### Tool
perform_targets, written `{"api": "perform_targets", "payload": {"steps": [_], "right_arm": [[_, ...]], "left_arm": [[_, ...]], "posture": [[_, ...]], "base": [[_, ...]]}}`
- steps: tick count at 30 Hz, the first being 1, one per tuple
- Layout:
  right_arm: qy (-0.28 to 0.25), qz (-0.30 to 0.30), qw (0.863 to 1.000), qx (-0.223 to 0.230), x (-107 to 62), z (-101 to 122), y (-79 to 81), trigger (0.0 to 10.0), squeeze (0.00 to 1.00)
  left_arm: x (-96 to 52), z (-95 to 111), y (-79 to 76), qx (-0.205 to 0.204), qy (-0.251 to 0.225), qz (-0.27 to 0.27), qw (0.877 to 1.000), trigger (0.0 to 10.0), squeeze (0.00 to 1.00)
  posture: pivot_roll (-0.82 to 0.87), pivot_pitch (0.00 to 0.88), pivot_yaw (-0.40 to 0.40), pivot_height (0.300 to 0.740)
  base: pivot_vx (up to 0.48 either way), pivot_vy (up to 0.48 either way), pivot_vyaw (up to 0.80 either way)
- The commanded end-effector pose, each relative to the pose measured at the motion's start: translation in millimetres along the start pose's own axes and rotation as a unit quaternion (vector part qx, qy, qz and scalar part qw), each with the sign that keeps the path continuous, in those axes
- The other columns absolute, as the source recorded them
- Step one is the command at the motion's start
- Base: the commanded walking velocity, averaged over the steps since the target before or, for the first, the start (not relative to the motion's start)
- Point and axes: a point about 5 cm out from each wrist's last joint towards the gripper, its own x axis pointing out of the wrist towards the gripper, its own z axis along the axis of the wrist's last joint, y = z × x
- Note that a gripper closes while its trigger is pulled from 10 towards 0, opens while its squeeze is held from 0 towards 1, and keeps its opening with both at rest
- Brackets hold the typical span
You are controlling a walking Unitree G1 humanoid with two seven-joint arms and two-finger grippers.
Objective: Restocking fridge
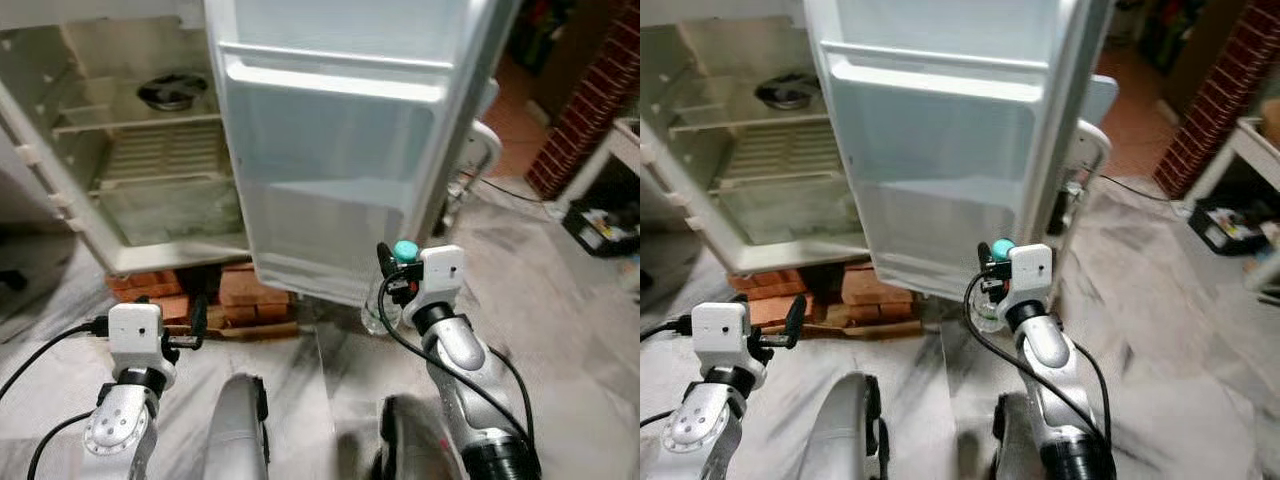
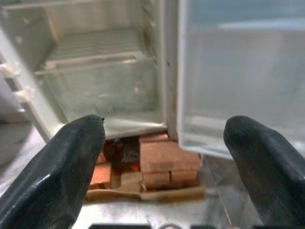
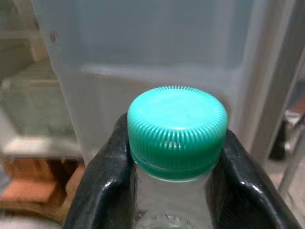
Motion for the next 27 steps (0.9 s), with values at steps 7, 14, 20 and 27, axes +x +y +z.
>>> {"api": "perform_targets", "payload": {"steps": [7,14,20,27], "right_arm": [[-0.025,0.026,0.999,-0.005,9.8,12,9.7,10.0,0.00],[-0.026,0.043,0.999,-0.005,10.5,12,14.5,10.0,0.00],[-0.030,0.050,0.998,-0.005,12.3,13,17.0,10.0,0.00],[-0.034,0.076,0.996,-0.002,12.3,15,19.7,10.0,0.00]], "left_arm": [[-9.3,-10,6.1,-0.001,0.020,0.013,1.000,10.0,0.00],[-9.5,-10,6.8,-0.001,0.017,0.013,1.000,10.0,0.00],[-9.9,-10,6.2,-0.001,0.016,0.010,1.000,10.0,0.00],[-9.8,-11,5.2,-0.001,0.017,0.006,1.000,10.0,0.00]], "posture": [[0.01,0.100,0.027,0.612],[0.01,0.099,0.026,0.612],[0.02,0.097,0.024,0.612],[0.01,0.096,0.025,0.612]], "base": [[0.000,0.000,0.00],[0.000,0.000,0.00],[0.295,0.000,0.00],[0.326,0.000,0.00]]}}
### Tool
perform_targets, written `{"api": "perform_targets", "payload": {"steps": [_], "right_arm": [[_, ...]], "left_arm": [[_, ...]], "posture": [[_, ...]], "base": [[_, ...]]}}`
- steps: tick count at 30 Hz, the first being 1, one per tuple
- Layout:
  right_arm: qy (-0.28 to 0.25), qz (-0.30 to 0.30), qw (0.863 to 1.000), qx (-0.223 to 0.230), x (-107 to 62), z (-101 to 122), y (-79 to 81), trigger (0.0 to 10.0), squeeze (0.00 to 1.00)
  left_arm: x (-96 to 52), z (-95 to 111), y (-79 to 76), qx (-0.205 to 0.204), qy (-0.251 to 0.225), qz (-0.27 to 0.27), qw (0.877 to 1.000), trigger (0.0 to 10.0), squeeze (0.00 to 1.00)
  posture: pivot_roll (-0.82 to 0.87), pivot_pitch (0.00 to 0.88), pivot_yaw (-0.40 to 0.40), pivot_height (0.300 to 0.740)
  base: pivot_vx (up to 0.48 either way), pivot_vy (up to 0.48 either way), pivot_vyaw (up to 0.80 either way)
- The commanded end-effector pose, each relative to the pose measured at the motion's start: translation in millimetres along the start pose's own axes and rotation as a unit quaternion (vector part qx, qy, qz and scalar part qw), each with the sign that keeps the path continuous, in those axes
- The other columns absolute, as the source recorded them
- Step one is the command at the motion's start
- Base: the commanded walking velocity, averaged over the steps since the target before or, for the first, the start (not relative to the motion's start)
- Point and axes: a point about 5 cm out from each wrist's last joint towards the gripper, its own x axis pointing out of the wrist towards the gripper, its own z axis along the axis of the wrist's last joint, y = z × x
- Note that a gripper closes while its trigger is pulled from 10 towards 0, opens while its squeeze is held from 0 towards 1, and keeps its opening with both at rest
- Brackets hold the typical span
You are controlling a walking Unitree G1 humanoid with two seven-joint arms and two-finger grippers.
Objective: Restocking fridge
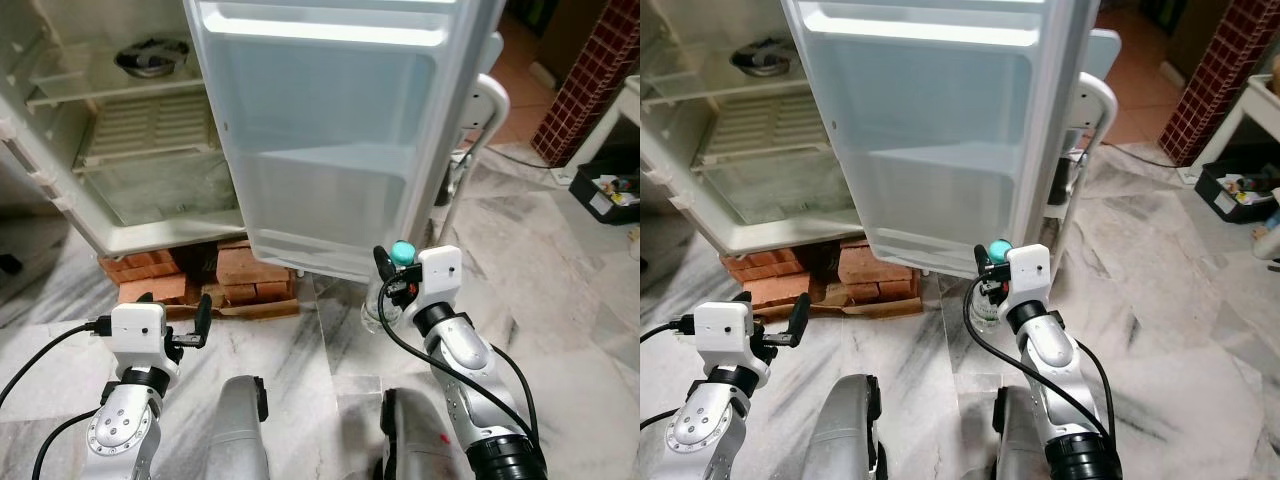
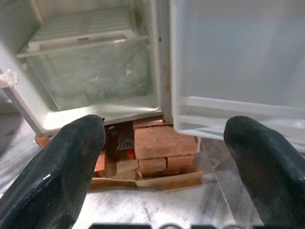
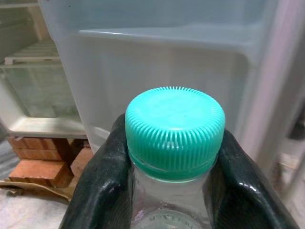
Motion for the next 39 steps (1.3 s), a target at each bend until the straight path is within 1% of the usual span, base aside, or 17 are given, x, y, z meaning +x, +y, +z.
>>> {"api": "perform_targets", "payload": {"steps": [1,4,8,15,16,19,20,21,28,32,34,35,37,38,39], "right_arm": [[-0.023,0.027,0.999,-0.002,4.7,9,7.6,10.0,0.00],[-0.025,0.034,0.999,-0.005,4.5,9,9.0,10.0,0.00],[-0.026,0.036,0.999,-0.006,4.3,9,10.0,10.0,0.00],[-0.023,0.038,0.999,0.002,5.2,8,10.3,10.0,0.00],[-0.024,0.049,0.999,-0.001,5.2,9,12.6,10.0,0.00],[-0.025,0.055,0.998,0.000,5.3,9,13.9,10.0,0.00],[-0.026,0.069,0.997,0.000,4.4,9,16.9,10.0,0.00],[-0.027,0.080,0.996,0.002,3.3,9,19.9,10.0,0.00],[-0.022,0.095,0.995,0.005,2.4,5,24.0,10.0,0.00],[-0.022,0.105,0.994,0.001,5.9,6,27.1,10.0,0.00],[-0.025,0.097,0.995,-0.001,7.9,7,25.7,10.0,0.00],[-0.028,0.084,0.996,-0.015,9.3,8,23.1,10.0,0.00],[-0.040,0.057,0.997,-0.020,10.9,11,17.0,10.0,0.00],[-0.041,0.040,0.998,-0.023,12.2,12,11.2,10.0,0.00],[-0.041,0.036,0.998,-0.027,12.5,13,9.5,10.0,0.00]], "left_arm": [[-1.1,-1,1.2,0.002,0.004,-0.004,1.000,10.0,0.00],[-0.7,-1,0.9,0.003,0.004,-0.005,1.000,10.0,0.00],[0.1,-1,0.5,0.003,0.003,-0.006,1.000,10.0,0.00],[0.3,-2,0.0,0.005,0.005,-0.006,1.000,10.0,0.00],[0.5,-3,0.0,0.005,0.010,-0.004,1.000,10.0,0.00],[1.1,-4,0.0,0.006,0.014,-0.003,1.000,10.0,0.00],[1.7,-4,-0.2,0.007,0.014,-0.003,1.000,10.0,0.00],[1.8,-4,-0.1,0.008,0.013,-0.003,1.000,10.0,0.00],[2.2,-4,1.9,0.009,0.015,0.003,1.000,10.0,0.00],[0.9,-4,4.7,0.013,0.017,0.009,1.000,10.0,0.00],[0.1,-5,5.4,0.013,0.019,0.010,1.000,10.0,0.00],[-0.3,-6,5.4,0.013,0.020,0.010,1.000,10.0,0.00],[-1.1,-6,5.0,0.012,0.022,0.009,1.000,10.0,0.00],[-2.9,-8,2.5,0.010,0.025,0.004,1.000,10.0,0.00],[-3.5,-8,1.4,0.010,0.026,0.002,1.000,10.0,0.00]], "posture": [[0.01,0.096,0.025,0.612],[0.02,0.096,0.025,0.612],[0.02,0.098,0.023,0.612],[0.02,0.104,0.023,0.612],[0.02,0.103,0.023,0.612],[0.02,0.106,0.024,0.612],[0.02,0.108,0.024,0.612],[0.02,0.108,0.024,0.612],[0.03,0.100,0.018,0.612],[0.04,0.102,0.015,0.612],[0.04,0.104,0.015,0.612],[0.04,0.105,0.015,0.612],[0.04,0.105,0.015,0.612],[0.04,0.105,0.015,0.612],[0.05,0.107,0.013,0.612]], "base": [[0.349,0.000,0.00],[0.352,0.000,0.00],[0.349,0.000,0.47],[0.337,0.000,0.00],[0.000,0.000,0.00],[0.000,0.000,0.00],[0.000,0.000,0.00],[0.000,0.000,0.46],[0.000,0.000,0.73],[0.000,0.000,0.46],[0.000,0.000,0.00],[0.000,0.000,0.00],[0.000,0.000,0.00],[0.000,0.000,0.00],[0.000,0.000,0.00]]}}
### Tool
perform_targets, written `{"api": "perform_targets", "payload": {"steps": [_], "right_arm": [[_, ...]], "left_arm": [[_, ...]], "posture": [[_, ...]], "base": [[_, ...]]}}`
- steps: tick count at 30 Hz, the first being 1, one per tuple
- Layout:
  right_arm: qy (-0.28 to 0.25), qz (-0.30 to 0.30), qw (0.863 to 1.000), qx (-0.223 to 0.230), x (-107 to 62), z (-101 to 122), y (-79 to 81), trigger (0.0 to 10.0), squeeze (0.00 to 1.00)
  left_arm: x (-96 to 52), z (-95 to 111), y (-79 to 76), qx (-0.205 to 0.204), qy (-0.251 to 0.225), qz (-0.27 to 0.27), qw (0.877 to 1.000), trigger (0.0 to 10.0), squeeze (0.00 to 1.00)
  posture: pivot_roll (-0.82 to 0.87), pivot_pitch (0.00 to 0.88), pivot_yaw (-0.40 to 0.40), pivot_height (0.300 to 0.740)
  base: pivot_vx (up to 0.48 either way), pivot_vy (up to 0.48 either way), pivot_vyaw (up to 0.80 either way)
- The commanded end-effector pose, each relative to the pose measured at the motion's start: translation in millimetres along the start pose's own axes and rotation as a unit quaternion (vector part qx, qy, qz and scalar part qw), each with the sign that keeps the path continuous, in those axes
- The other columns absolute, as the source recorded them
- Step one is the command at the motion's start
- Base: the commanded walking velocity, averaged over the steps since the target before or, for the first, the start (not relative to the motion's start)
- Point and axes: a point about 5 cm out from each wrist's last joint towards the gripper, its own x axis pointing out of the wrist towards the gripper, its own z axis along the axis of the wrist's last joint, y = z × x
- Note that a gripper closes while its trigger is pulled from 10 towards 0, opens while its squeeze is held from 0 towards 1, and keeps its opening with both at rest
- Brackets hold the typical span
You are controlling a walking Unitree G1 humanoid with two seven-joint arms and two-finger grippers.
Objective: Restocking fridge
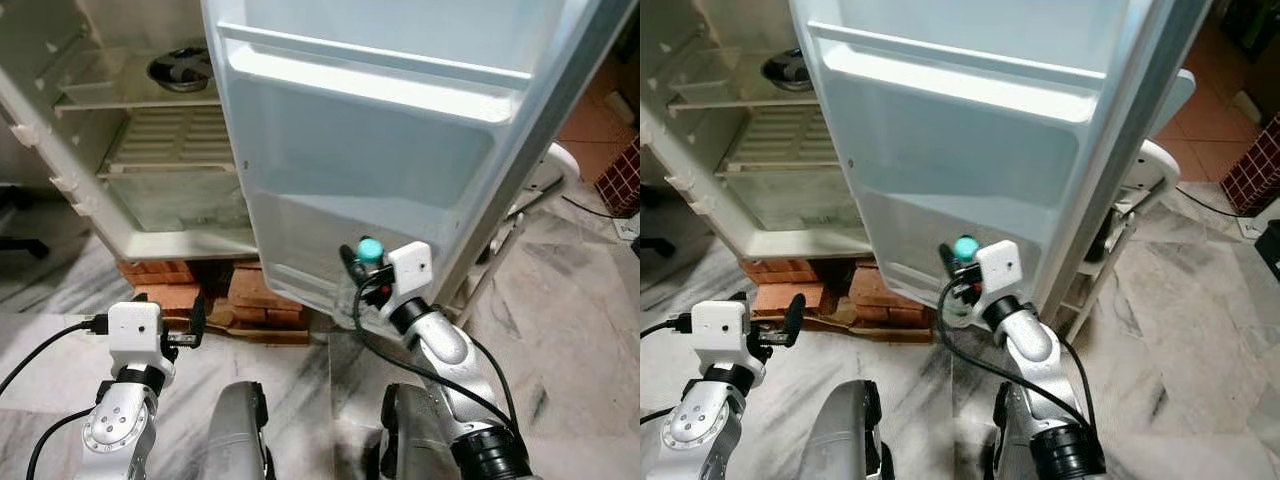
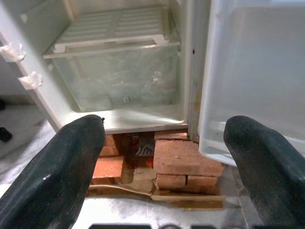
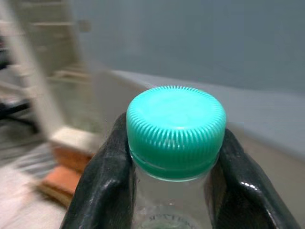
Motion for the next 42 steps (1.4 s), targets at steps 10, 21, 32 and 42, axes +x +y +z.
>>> {"api": "perform_targets", "payload": {"steps": [10,21,32,42], "right_arm": [[-0.023,-0.013,0.999,-0.024,7.9,7,-4.6,10.0,0.00],[-0.039,0.001,0.998,-0.057,13.1,9,1.9,10.0,0.00],[-0.070,0.003,0.993,-0.096,30.5,20,6.2,10.0,0.00],[-0.137,-0.011,0.980,-0.143,66.7,57,11.6,10.0,0.00]], "left_arm": [[-4.6,-3,-2.2,0.007,0.012,-0.007,1.000,10.0,0.00],[-5.2,-2,-1.2,0.010,0.014,-0.006,1.000,10.0,0.00],[-14.0,7,11.7,0.015,0.006,0.020,1.000,10.0,0.00],[-43.5,5,18.4,0.014,0.020,0.030,0.999,10.0,0.00]], "posture": [[0.05,0.116,0.014,0.552],[0.06,0.126,0.016,0.532],[0.11,0.179,0.004,0.532],[0.15,0.237,0.016,0.532]], "base": [[0.000,0.000,0.00],[0.000,0.000,0.00],[0.000,0.000,0.00],[0.000,0.000,0.00]]}}
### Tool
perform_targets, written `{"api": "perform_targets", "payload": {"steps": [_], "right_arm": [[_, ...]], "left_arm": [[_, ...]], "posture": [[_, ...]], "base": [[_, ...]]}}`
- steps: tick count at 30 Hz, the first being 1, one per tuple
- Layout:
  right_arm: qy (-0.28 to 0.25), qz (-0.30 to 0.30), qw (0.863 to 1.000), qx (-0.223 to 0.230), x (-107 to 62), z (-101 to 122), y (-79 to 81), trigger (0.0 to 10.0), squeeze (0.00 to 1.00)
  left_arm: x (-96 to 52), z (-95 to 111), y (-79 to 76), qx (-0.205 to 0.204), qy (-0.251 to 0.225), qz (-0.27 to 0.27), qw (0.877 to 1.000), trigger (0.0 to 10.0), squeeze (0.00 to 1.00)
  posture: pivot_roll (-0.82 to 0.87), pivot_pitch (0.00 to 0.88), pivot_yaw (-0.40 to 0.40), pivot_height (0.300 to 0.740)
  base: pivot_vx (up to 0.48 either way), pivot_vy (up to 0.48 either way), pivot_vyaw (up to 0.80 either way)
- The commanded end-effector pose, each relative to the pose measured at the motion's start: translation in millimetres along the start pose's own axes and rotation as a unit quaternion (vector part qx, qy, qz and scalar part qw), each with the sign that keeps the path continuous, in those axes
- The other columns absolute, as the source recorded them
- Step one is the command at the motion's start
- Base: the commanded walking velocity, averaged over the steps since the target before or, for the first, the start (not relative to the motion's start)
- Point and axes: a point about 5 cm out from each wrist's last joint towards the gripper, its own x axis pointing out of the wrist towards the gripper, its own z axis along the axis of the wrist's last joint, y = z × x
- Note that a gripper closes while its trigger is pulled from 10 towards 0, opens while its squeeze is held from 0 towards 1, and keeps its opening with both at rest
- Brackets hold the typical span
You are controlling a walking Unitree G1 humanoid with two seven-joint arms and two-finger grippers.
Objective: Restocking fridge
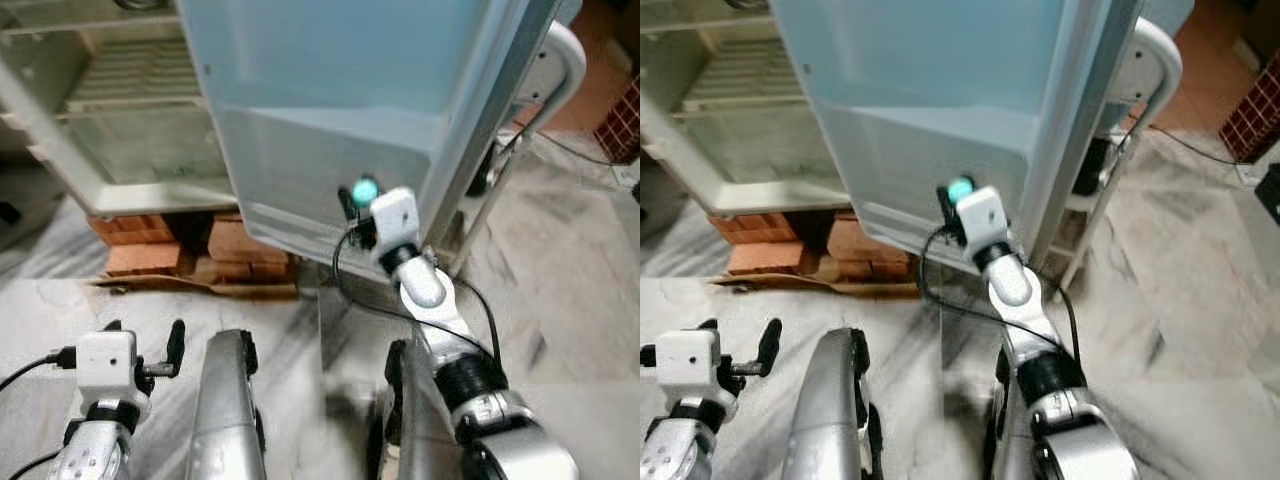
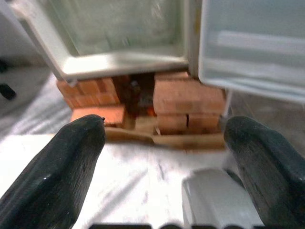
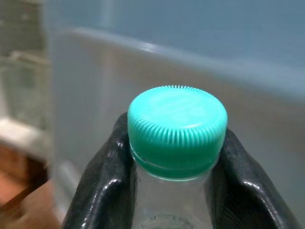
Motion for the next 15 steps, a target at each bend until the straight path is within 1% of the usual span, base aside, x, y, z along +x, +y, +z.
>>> {"api": "perform_targets", "payload": {"steps": [1,3,6,9,12,14,15], "right_arm": [[-0.021,0.000,1.000,-0.011,3.7,6,5.0,10.0,0.00],[-0.021,-0.002,1.000,-0.016,6.4,6,5.0,10.0,0.00],[-0.003,-0.015,0.998,-0.053,12.7,-1,2.6,10.0,0.00],[0.010,-0.013,0.997,-0.081,13.4,-6,3.6,10.0,0.00],[0.039,-0.026,0.995,-0.087,11.1,-16,1.3,10.0,0.00],[0.070,-0.039,0.993,-0.082,4.7,-28,-0.4,10.0,0.00],[0.095,-0.045,0.991,-0.079,0.8,-35,-0.7,10.0,0.00]], "left_arm": [[-3.8,4,2.4,0.005,-0.002,0.001,1.000,10.0,0.00],[-5.5,4,3.8,0.006,-0.001,0.002,1.000,10.0,0.00],[-7.3,8,5.6,0.009,0.000,0.011,1.000,10.0,0.00],[-12.2,10,6.3,0.009,0.002,0.014,1.000,10.0,0.00],[-18.9,9,4.0,0.012,0.012,0.008,1.000,10.0,0.00],[-20.8,8,2.8,0.013,0.018,0.002,1.000,10.0,0.00],[-20.2,7,2.5,0.014,0.020,-0.002,1.000,10.0,0.00]], "posture": [[0.15,0.239,0.015,0.532],[0.16,0.252,0.011,0.532],[0.19,0.274,0.006,0.532],[0.20,0.292,0.009,0.532],[0.20,0.303,0.016,0.532],[0.20,0.312,0.026,0.532],[0.20,0.312,0.026,0.532]], "base": [[0.000,0.000,0.00],[0.000,0.000,0.00],[0.000,0.000,0.00],[0.000,0.000,0.00],[0.000,0.000,0.00],[0.000,0.000,0.00],[0.000,0.000,0.00]]}}
